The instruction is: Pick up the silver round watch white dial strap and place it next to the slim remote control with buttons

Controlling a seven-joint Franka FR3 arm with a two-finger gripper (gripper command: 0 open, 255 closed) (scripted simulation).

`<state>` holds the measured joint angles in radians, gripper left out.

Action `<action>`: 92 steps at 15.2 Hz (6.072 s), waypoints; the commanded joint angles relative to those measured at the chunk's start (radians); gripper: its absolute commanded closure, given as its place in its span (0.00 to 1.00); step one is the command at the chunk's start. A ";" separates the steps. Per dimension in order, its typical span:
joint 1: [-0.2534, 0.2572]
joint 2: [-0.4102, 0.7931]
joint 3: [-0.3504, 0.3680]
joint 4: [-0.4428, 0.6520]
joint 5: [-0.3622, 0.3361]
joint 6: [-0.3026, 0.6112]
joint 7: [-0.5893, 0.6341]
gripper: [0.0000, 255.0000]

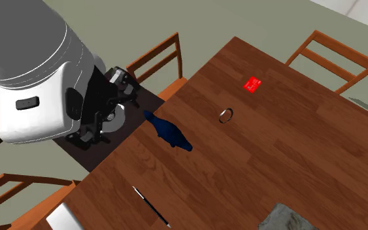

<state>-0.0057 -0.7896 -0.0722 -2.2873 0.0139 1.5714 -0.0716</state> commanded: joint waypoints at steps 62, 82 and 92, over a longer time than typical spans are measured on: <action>0.160 0.861 0.288 0.115 0.284 0.658 0.425 1.00; 0.096 0.692 0.219 0.134 0.278 0.444 0.346 1.00; -0.017 0.603 0.076 0.049 0.240 0.380 0.116 1.00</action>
<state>-0.0085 -0.1777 0.0218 -2.2287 0.2605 1.9593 0.0735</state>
